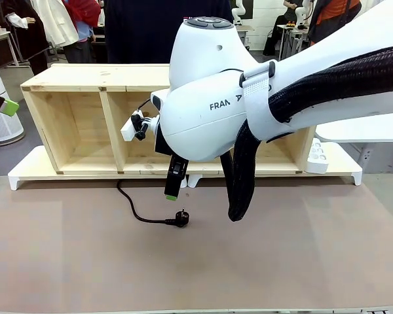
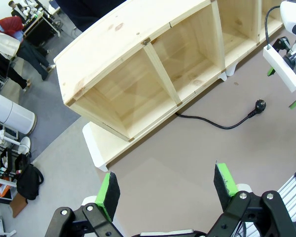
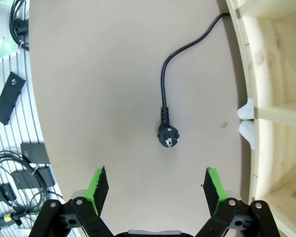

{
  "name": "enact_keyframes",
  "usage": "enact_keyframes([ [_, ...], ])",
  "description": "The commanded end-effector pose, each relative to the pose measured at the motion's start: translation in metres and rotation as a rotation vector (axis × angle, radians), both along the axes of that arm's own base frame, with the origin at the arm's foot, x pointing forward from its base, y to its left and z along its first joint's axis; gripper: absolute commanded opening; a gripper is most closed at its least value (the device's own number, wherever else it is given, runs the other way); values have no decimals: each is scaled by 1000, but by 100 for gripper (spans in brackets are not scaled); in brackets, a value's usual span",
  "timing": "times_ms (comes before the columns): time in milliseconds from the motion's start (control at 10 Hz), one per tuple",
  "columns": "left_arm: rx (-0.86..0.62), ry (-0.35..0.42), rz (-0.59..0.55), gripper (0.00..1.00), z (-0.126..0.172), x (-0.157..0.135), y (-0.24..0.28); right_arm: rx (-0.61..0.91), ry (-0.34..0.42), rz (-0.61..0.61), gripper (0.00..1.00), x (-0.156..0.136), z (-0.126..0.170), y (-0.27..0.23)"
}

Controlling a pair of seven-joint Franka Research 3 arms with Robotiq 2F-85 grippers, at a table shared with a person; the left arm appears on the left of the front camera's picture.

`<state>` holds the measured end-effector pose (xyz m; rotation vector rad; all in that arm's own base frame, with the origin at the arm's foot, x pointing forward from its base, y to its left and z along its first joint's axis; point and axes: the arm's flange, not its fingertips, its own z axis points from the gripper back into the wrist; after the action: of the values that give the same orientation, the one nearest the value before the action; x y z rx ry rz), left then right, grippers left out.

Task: Perform cable management.
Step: When the cord part of the Power Cable appears at the lower middle area of the table and stops, grasp the cord part of the Power Cable.

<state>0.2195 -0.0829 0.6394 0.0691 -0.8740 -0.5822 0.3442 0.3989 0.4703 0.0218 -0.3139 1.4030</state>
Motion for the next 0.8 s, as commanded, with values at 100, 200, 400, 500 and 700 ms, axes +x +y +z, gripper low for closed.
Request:
enact_keyframes([
  [100, -5, -10, -3, 100, -1, 2, -1, -85, 43, 110, 100, 25, -22, 42],
  [200, -5, -10, -3, 100, -1, 2, -1, -121, 65, 142, 100, 32, -31, 57],
  [400, -5, -10, -3, 100, -1, 2, -1, -178, 112, 171, 100, 44, -51, 71],
  [500, -5, -10, -3, 100, -1, 2, -1, -197, 142, 175, 100, 48, -60, 72],
  [700, -5, -10, -3, 100, -1, 2, -1, -202, 178, 169, 100, 52, -75, 66],
])
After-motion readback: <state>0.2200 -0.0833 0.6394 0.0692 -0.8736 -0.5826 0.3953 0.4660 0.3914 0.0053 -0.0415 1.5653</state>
